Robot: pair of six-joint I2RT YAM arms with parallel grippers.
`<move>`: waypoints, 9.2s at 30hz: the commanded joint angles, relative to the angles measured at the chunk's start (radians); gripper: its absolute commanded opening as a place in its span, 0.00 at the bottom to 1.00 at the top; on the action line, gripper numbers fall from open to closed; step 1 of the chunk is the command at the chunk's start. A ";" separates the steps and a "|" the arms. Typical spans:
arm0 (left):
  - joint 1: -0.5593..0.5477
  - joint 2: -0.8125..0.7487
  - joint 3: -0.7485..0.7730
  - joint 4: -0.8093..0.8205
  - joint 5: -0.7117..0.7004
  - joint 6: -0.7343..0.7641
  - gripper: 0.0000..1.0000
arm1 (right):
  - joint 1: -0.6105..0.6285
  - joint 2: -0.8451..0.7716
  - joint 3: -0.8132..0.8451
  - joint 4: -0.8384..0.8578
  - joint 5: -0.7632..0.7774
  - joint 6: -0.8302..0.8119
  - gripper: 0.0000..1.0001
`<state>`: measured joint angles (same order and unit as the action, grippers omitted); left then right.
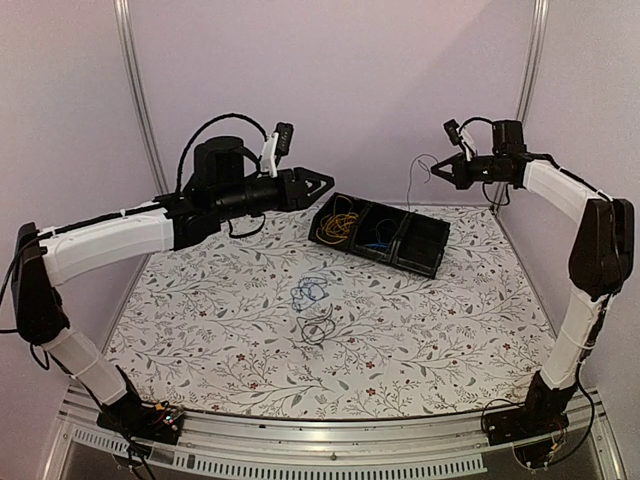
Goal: Untangle the cables
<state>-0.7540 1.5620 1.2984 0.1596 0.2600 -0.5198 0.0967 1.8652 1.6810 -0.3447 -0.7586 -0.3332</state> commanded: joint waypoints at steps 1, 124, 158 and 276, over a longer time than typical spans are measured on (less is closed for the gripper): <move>-0.006 0.007 -0.029 0.026 0.027 -0.005 0.49 | -0.052 -0.037 0.061 -0.030 0.035 -0.022 0.00; 0.022 0.001 -0.160 0.078 0.046 -0.108 0.49 | 0.356 0.386 0.181 -0.307 0.657 -0.220 0.50; 0.024 0.025 -0.172 0.094 0.062 -0.140 0.49 | 0.301 0.166 0.126 -0.299 0.701 -0.175 0.00; 0.027 -0.006 -0.385 -0.188 0.022 0.039 0.00 | 0.592 -0.035 -0.300 -0.055 0.215 -0.295 0.00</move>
<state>-0.7246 1.5444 0.8852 0.0299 0.4290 -0.5087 0.6964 1.9110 1.3968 -0.3622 -0.5339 -0.6136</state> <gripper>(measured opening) 0.009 0.024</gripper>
